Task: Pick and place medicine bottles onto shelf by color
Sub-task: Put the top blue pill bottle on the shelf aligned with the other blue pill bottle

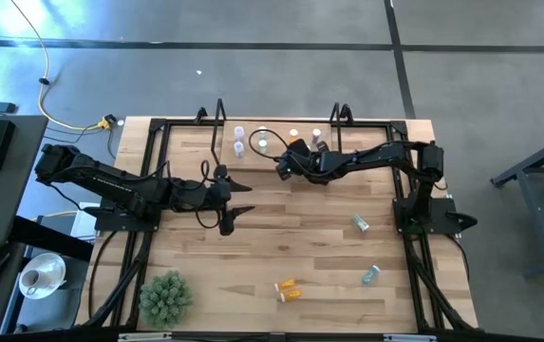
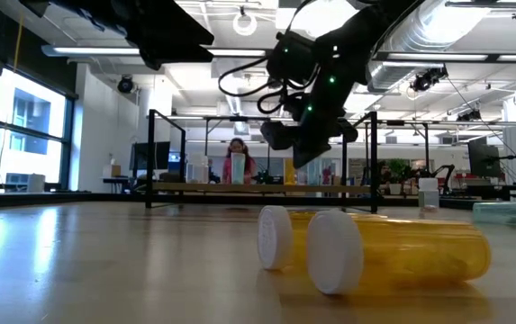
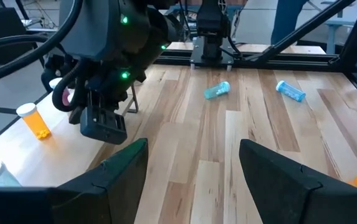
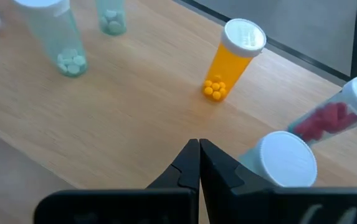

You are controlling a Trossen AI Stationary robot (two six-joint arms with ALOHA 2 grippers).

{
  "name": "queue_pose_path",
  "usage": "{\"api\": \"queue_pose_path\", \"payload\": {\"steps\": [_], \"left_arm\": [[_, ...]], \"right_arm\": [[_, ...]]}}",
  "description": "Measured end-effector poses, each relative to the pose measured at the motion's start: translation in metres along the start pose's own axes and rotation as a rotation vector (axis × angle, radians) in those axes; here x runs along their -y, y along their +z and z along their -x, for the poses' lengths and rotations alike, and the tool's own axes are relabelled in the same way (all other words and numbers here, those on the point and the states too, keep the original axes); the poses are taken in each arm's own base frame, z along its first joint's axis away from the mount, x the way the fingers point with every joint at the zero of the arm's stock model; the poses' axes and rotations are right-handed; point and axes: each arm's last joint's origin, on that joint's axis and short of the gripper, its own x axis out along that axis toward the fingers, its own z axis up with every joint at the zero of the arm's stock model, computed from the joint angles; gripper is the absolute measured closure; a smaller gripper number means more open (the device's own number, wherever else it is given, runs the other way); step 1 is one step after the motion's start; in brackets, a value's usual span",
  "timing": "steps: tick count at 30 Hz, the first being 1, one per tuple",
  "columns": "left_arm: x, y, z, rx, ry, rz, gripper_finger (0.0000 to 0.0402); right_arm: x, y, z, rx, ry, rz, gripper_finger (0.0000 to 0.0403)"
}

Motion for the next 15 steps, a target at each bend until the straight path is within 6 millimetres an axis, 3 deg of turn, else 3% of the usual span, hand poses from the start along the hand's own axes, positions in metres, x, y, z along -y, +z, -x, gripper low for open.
{"api": "queue_pose_path", "payload": {"steps": [15], "left_arm": [[0.0, 0.0, 0.0, 0.0, 0.001, 0.0, 0.0161]], "right_arm": [[0.0076, -0.0033, -0.002, -0.024, -0.077, -0.006, 0.0403]]}}
